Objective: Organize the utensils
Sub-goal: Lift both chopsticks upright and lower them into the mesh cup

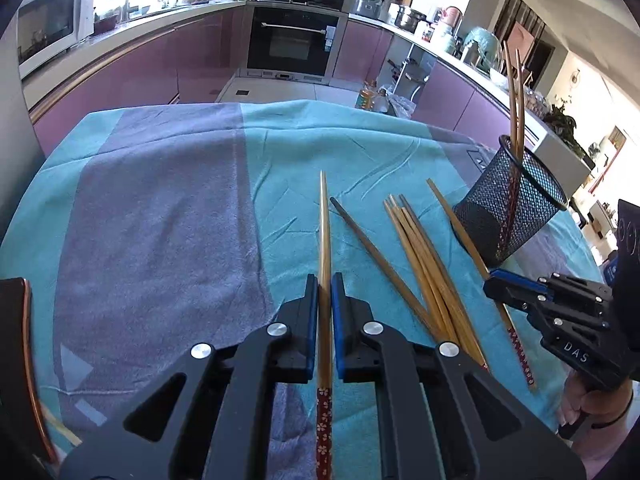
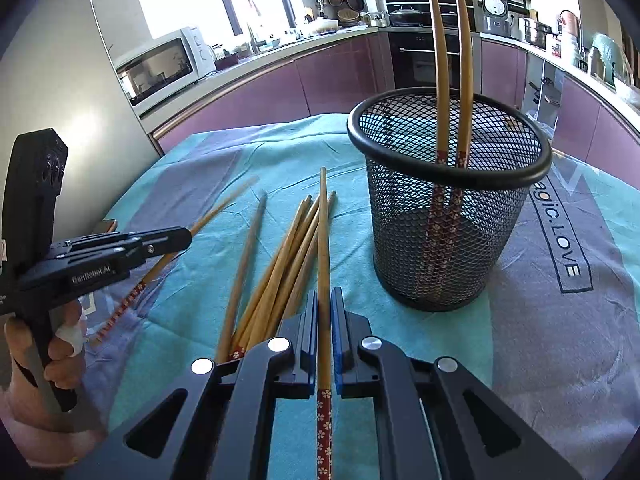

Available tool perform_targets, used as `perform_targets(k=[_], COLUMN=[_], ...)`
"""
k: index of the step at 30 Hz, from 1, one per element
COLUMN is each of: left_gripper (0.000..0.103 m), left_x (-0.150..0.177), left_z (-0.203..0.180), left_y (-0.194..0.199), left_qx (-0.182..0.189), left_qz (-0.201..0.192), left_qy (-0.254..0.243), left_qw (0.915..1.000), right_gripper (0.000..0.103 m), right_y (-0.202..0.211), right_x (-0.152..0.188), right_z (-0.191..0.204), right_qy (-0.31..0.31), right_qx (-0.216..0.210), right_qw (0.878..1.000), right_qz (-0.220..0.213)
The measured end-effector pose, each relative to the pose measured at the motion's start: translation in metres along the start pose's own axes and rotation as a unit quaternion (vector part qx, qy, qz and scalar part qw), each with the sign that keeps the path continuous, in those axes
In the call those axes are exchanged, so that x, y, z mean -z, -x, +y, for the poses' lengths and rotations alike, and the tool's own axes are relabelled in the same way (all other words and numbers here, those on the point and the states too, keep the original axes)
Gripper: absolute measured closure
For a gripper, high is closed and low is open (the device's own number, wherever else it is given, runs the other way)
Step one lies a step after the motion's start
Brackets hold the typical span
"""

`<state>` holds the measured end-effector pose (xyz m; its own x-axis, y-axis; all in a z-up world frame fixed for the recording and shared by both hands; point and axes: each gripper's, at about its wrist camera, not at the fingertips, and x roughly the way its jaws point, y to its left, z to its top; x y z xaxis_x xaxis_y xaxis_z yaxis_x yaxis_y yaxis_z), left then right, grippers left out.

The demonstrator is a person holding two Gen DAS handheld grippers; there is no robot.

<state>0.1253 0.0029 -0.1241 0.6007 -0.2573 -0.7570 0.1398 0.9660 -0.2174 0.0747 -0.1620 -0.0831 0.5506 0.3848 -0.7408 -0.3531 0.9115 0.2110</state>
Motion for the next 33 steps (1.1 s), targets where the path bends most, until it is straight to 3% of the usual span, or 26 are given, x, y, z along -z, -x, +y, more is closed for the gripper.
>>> perform_targets(k=[14, 16, 21, 25, 28, 33], left_gripper=[0.095, 0.089, 0.084, 0.085, 0.096, 0.096], left_x=[0.019, 0.018, 0.011, 0.006, 0.003, 0.000], left_z=[-0.020, -0.022, -0.029, -0.031, -0.029, -0.030], left_y=[-0.013, -0.017, -0.024, -0.028, -0.029, -0.017], left_qx=[0.015, 0.012, 0.006, 0.000, -0.001, 0.015], left_qz=[0.041, 0.044, 0.049, 0.049, 0.052, 0.039], left_qy=[-0.050, -0.059, -0.081, -0.091, -0.080, -0.075], left_qw=[0.9978, 0.9972, 0.9955, 0.9946, 0.9955, 0.9963], right_gripper=[0.097, 0.097, 0.094, 0.094, 0.097, 0.097], right_y=[-0.005, -0.006, -0.016, -0.018, -0.014, 0.008], right_x=[0.003, 0.003, 0.002, 0.001, 0.000, -0.003], right_z=[0.001, 0.001, 0.007, 0.008, 0.007, 0.005], right_qy=[0.014, 0.017, 0.031, 0.037, 0.039, 0.041], right_qx=[-0.006, -0.003, 0.005, 0.006, 0.005, -0.010], right_qw=[1.000, 1.000, 0.999, 0.999, 0.999, 0.999], right_qz=[0.018, 0.021, 0.036, 0.035, 0.029, 0.001])
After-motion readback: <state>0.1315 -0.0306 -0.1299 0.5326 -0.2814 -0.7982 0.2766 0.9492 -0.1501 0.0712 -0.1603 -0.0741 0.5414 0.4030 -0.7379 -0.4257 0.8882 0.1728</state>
